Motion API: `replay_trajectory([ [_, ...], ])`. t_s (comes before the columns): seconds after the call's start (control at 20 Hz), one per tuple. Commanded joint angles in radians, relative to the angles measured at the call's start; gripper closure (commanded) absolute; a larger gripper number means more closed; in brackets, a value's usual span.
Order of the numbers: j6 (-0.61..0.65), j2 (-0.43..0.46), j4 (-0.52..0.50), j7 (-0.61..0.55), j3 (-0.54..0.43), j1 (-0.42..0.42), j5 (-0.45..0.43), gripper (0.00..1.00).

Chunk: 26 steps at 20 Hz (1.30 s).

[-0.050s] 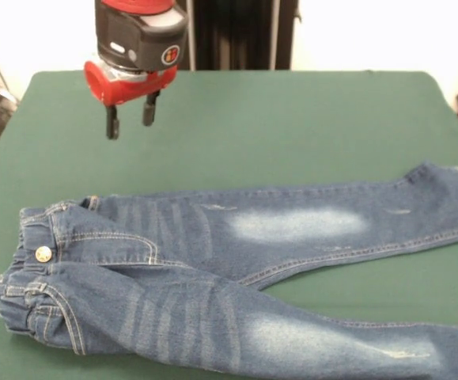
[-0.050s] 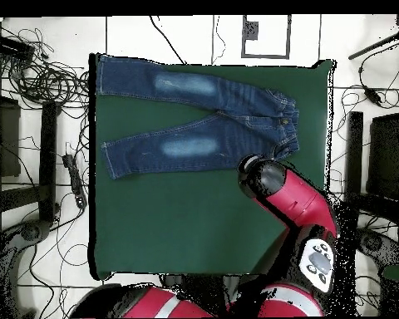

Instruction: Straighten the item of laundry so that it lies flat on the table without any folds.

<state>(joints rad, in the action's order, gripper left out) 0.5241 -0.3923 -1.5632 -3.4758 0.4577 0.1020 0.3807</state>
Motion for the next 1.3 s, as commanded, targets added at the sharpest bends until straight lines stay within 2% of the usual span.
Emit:
replay_trajectory([
  [0.05,0.018,0.071,0.063,0.017,-0.038,-0.022,-0.058,0.0],
  [0.35,0.026,0.02,0.065,0.075,-0.05,0.022,-0.107,0.0],
  [0.5,0.048,0.054,0.132,0.063,-0.027,0.02,-0.131,0.0],
  [0.75,0.028,0.098,0.182,0.049,-0.043,0.036,-0.15,0.0],
  [1.05,-0.014,0.13,0.218,0.137,-0.094,0.068,-0.229,0.0],
  [1.3,-0.037,0.127,0.218,0.158,-0.161,0.117,-0.251,0.0],
])
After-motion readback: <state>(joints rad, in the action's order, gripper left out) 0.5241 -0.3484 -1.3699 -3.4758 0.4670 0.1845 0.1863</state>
